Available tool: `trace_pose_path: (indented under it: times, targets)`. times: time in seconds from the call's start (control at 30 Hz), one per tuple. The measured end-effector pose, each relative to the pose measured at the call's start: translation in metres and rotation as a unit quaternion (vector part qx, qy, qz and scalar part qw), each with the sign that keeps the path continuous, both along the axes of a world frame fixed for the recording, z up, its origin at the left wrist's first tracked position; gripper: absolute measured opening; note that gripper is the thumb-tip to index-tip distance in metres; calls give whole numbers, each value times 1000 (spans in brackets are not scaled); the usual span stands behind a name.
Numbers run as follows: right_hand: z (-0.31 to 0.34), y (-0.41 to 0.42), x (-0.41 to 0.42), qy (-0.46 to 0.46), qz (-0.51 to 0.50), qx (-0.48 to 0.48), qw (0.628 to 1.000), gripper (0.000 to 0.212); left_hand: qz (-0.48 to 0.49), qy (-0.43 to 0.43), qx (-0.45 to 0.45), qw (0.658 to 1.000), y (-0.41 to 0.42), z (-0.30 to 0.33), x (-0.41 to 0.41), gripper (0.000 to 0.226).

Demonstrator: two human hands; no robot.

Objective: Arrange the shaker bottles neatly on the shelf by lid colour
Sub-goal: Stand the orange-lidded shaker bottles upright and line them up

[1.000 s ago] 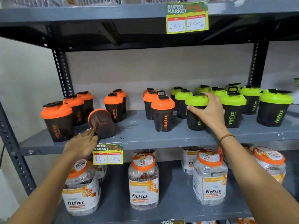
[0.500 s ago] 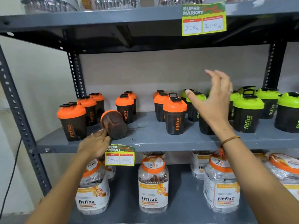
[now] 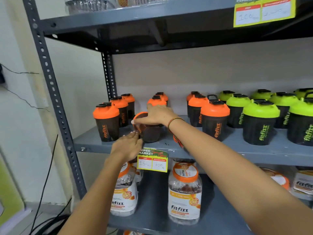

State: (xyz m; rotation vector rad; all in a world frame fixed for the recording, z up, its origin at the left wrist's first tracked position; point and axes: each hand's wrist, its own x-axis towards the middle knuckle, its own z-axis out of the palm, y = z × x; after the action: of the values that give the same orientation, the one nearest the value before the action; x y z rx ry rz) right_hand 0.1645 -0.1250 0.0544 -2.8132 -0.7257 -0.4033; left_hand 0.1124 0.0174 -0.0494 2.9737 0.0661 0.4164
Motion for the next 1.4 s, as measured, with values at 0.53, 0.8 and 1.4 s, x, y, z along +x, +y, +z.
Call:
trace_pose_path:
  times: [0.53, 0.8, 1.4]
  targets:
    - [-5, -26, 17, 92, 113, 315, 938, 84, -5, -2, 20, 1000, 2, -3, 2, 58]
    - [-38, -58, 23, 135, 221, 444, 858, 83, -1, -7, 10, 1000, 1, -3, 1, 58]
    - [-58, -94, -16, 58, 205, 427, 879, 93, -5, 11, 35, 999, 2, -3, 0, 58]
